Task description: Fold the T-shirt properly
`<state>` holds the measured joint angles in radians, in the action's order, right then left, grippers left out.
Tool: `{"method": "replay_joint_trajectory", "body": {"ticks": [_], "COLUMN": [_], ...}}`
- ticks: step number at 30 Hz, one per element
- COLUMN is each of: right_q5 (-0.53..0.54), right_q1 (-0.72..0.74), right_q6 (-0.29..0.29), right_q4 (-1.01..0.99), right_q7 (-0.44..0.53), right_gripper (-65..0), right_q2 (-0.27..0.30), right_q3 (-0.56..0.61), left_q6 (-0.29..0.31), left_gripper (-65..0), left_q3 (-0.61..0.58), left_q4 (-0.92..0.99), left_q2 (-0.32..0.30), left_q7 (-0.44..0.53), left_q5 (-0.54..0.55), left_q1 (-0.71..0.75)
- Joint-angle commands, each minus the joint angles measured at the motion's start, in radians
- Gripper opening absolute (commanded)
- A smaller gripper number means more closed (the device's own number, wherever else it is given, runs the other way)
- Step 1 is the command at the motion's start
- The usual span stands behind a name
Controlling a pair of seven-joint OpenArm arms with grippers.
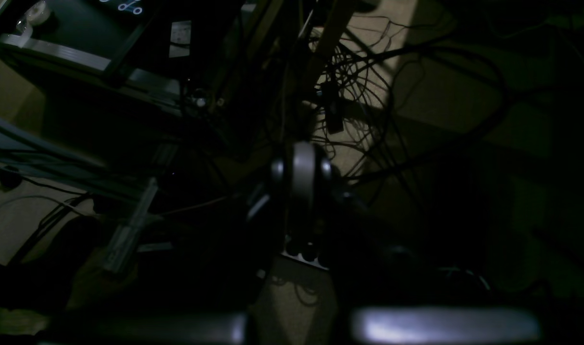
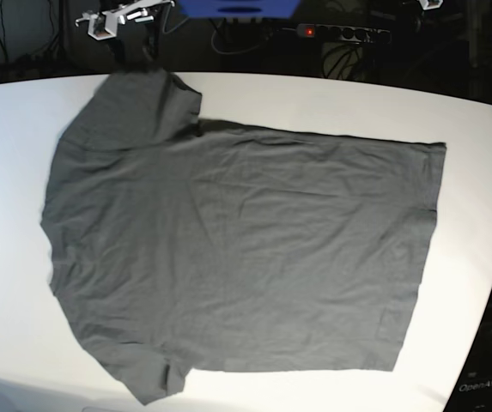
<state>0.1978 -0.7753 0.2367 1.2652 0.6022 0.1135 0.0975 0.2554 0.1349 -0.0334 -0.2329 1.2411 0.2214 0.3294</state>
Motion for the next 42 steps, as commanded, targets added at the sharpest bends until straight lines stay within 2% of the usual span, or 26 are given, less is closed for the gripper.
{"method": "replay_joint_trajectory", "body": {"ticks": [1,5,13,17,21,22,33,37,42], "right_q5": [0.007,0.007,0.007,0.007,0.007,0.007,0.007,0.007,0.007], "right_q1": [-0.013,-0.013,0.001,0.003,0.014,0.015,0.009,0.009,0.009], "right_q6": [0.006,0.006,0.008,0.008,0.008,0.008,0.008,0.008,0.008], "right_q4": [0.014,0.014,0.014,0.014,0.012,0.011,0.009,0.006,0.006], "right_q7": [0.037,0.080,0.080,0.080,0.075,0.074,0.077,0.077,0.075], "right_gripper": [-28.3,-28.4,-30.6,-44.8,-63.1,-65.0,-64.6,-64.6,-64.6], "right_q2": [0.007,0.008,0.024,0.027,0.027,0.027,0.027,0.027,0.027], "right_q3": [0.000,0.003,0.005,0.005,0.005,0.003,0.000,-0.002,-0.002], "left_q6": [-0.003,-0.003,-0.003,-0.003,-0.003,-0.003,-0.003,0.003,0.005], "left_gripper": [-63.9,-63.9,-63.9,-63.9,-63.9,-63.9,-63.8,-63.8,-63.8], "left_q3": [0.001,0.001,0.001,0.001,0.001,0.001,0.001,-0.002,-0.005], "left_q4": [0.002,0.002,0.002,0.002,0.002,0.002,0.033,0.033,-0.010], "left_q2": [-0.012,-0.012,-0.012,-0.012,-0.012,-0.012,-0.010,0.007,0.033], "left_q7": [0.027,0.027,0.027,0.027,0.027,0.027,0.036,0.081,0.078], "left_q5": [0.006,0.006,0.006,0.006,0.006,0.006,0.006,0.002,0.000], "left_q1": [0.014,0.015,0.015,0.015,0.014,0.014,0.044,0.080,0.133]}}
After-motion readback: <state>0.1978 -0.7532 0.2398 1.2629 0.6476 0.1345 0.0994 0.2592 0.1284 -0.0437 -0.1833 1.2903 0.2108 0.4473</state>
